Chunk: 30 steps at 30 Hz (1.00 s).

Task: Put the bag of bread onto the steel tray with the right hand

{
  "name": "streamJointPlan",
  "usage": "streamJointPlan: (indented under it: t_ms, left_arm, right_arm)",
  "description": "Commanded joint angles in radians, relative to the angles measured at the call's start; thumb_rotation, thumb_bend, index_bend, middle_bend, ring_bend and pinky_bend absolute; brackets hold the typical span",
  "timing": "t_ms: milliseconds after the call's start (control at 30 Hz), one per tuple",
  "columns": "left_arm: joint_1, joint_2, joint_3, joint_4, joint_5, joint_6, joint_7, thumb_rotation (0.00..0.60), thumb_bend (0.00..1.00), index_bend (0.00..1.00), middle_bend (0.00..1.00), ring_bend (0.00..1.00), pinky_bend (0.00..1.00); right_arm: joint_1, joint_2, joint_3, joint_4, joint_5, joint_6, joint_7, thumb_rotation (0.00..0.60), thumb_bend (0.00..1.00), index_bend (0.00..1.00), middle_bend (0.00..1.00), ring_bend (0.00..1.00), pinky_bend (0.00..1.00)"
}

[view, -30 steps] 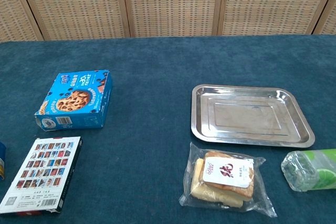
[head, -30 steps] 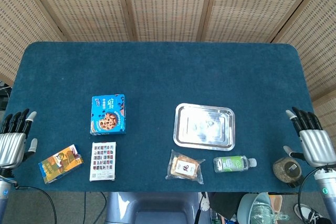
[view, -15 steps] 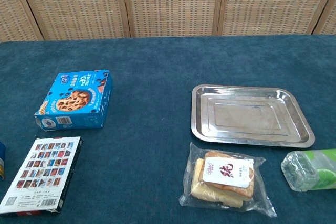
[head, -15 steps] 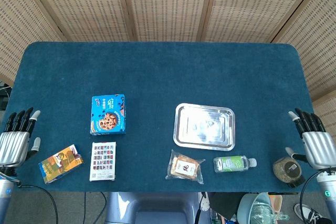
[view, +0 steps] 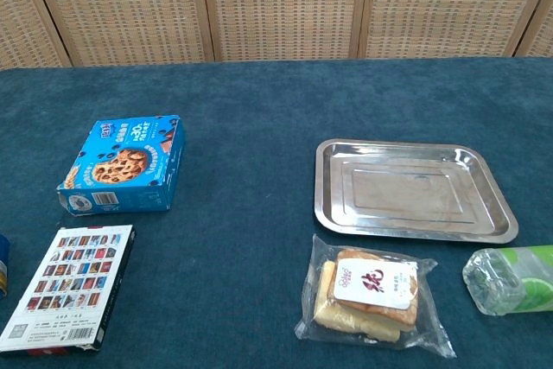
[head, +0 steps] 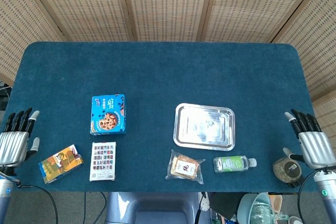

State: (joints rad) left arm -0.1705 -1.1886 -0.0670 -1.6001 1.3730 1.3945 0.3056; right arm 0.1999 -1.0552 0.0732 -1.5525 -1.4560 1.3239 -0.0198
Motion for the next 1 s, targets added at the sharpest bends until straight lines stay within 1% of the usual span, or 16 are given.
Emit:
streamJointPlan:
  t_ms: [33,233,433,567,700,767,867,1000]
  left_arm:
    - [-0.002,-0.002,0.000,0.003,-0.006,-0.007,-0.001,0.600,0.50,0.00,0.00,0.00,0.00]
    - [0.000,-0.003,-0.003,0.001,-0.007,0.001,-0.004,0.600,0.50,0.00,0.00,0.00,0.00]
    - [-0.009,-0.011,-0.005,0.012,-0.026,-0.022,0.007,0.600,0.50,0.00,0.00,0.00,0.00]
    - [-0.013,-0.016,-0.007,0.018,-0.034,-0.029,0.012,0.600,0.50,0.00,0.00,0.00,0.00]
    - [-0.014,-0.018,-0.012,0.025,-0.051,-0.035,0.013,0.600,0.50,0.00,0.00,0.00,0.00]
    - [-0.015,-0.023,-0.016,0.034,-0.072,-0.045,0.014,0.600,0.50,0.00,0.00,0.00,0.00]
    - [-0.020,-0.033,-0.020,0.047,-0.093,-0.060,0.016,0.600,0.50,0.00,0.00,0.00,0.00]
    - [-0.025,-0.043,-0.025,0.063,-0.118,-0.077,0.020,0.600,0.50,0.00,0.00,0.00,0.00]
  right_arm:
    - [0.005,-0.006,-0.004,0.002,-0.005,-0.007,-0.008,0.600,0.22,0.01,0.00,0.00,0.00]
    - [0.036,-0.020,-0.023,-0.011,-0.052,-0.045,-0.034,0.600,0.22,0.01,0.00,0.00,0.00]
    - [0.093,0.011,-0.055,-0.054,-0.135,-0.122,-0.079,0.600,0.22,0.01,0.00,0.00,0.00]
    - [0.132,0.029,-0.061,-0.077,-0.176,-0.159,-0.086,0.600,0.22,0.01,0.00,0.00,0.00]
    - [0.166,0.040,-0.066,-0.100,-0.211,-0.186,-0.064,0.600,0.22,0.01,0.00,0.00,0.00]
    - [0.200,0.048,-0.061,-0.124,-0.243,-0.208,-0.066,0.600,0.22,0.01,0.00,0.00,0.00]
    - [0.235,0.067,-0.060,-0.158,-0.250,-0.255,-0.087,0.600,0.22,0.01,0.00,0.00,0.00]
    - [0.266,0.066,-0.057,-0.183,-0.248,-0.293,-0.100,0.600,0.22,0.01,0.00,0.00,0.00]
